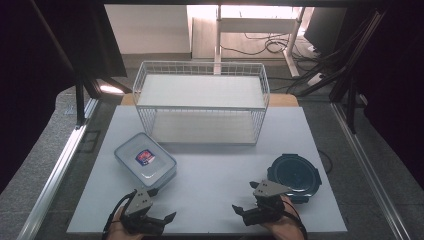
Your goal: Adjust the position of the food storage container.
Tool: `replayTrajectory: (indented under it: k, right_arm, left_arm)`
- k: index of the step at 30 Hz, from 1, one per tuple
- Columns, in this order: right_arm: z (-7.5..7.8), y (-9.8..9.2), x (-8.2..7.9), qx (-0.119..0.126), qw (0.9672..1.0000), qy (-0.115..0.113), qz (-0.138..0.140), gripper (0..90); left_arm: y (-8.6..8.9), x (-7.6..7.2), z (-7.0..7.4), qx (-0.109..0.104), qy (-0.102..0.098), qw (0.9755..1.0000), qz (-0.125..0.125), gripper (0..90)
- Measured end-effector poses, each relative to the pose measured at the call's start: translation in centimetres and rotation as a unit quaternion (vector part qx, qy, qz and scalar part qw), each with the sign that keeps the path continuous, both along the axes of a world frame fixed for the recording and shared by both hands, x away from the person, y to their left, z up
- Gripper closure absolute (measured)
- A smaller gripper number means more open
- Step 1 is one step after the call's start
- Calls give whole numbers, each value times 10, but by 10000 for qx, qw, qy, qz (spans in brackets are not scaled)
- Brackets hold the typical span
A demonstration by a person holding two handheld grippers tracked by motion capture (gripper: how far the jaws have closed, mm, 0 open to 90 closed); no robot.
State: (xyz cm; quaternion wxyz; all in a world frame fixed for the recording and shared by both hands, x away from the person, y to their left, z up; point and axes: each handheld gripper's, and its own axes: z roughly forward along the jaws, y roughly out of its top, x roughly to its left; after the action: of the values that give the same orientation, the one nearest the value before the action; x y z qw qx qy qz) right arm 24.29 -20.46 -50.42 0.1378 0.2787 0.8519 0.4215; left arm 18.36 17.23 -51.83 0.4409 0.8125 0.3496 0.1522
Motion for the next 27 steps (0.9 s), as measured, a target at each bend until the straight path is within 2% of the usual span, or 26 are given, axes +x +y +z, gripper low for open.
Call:
replayTrajectory:
  k: [3, 7, 12, 15, 18, 22, 24, 27]
  right_arm:
    - [-1, -1, 2, -23, 9999, 98, -18, 51]
    - [-2, 1, 2, -60, 9999, 110, -67, 41]
    - [-3, 1, 3, -113, 9998, 147, -114, 14]
    - [-3, 1, 3, -61, 9997, 173, -174, 0]
    - [-2, 1, 4, 4, 9995, 239, -222, 0]
    - [-3, 1, 5, -35, 9993, 292, -228, 0]
    - [-1, 1, 5, -3, 9990, 385, -224, 11]
    - [0, 1, 4, -43, 9990, 386, -234, 47]
  left_arm:
    - [1, 0, 0, -106, 24, 9999, 7, 56]
    - [4, 2, -2, -233, 66, 9997, 8, 51]
    - [5, 3, -2, -245, 95, 9997, 17, 55]
    - [4, 3, -3, -246, 151, 9996, 20, 57]
    - [5, 4, -2, -261, 205, 9994, 50, 59]
    - [6, 3, 0, -342, 214, 9992, 85, 57]
    - [8, 3, 2, -509, 204, 9985, 32, 54]
    - [8, 3, 3, -542, 183, 9984, 40, 60]
